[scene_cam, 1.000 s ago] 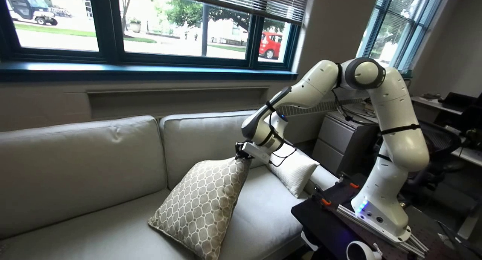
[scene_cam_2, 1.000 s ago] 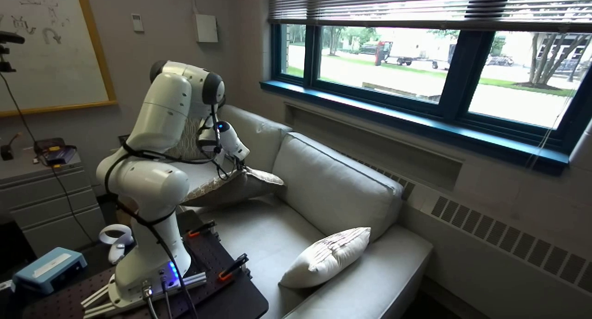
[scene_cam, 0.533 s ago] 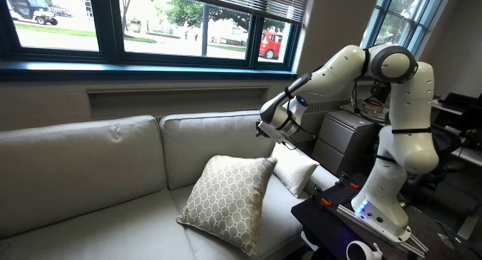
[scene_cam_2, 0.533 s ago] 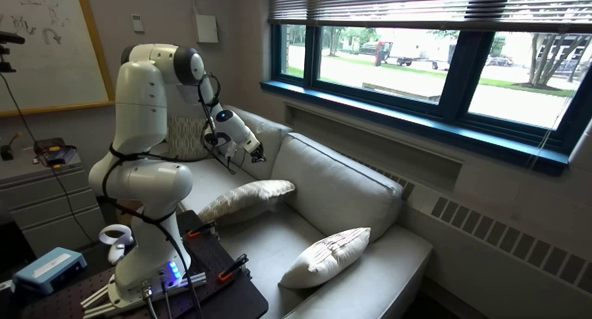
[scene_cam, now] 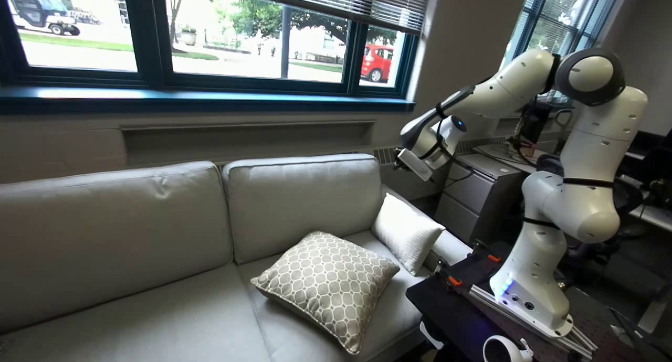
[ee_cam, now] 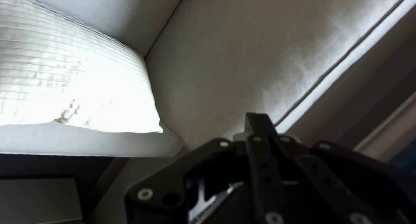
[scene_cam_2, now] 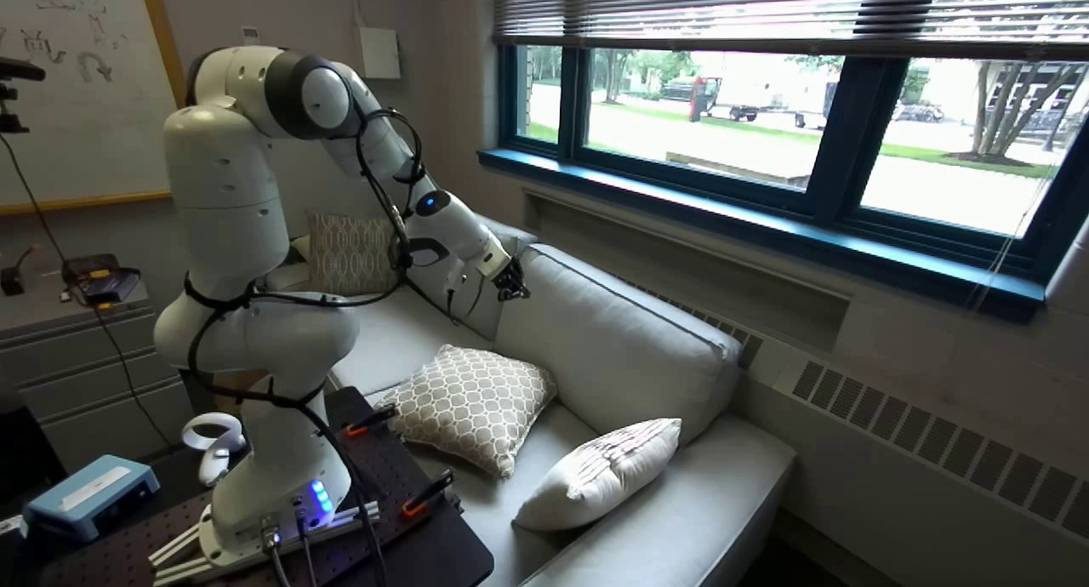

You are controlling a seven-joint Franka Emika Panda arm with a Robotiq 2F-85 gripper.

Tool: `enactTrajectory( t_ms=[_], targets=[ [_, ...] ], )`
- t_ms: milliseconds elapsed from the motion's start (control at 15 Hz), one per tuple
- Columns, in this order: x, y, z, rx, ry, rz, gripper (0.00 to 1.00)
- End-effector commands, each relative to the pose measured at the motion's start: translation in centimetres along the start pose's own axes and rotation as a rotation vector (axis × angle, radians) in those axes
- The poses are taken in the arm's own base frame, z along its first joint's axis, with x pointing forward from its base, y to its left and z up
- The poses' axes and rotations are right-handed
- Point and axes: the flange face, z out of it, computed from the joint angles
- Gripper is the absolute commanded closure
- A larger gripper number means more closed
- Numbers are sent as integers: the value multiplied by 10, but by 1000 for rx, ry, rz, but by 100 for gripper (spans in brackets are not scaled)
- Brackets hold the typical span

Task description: Put the pillows upright against the armrest

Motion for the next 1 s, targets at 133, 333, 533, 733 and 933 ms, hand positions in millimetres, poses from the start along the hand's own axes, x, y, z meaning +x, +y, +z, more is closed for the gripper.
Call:
enactTrajectory(
  t_ms=[133,333,533,733,933],
  targets=[
    [-33,73,-43,32,-195,-222,57],
    [-51,53,-25,37,-314,-326,35],
    [-80,36,-15,59,-460,-424,12],
    [-80,37,-16,50,-441,-400,14],
    [-87,35,-8,22,-430,-420,3]
  ],
)
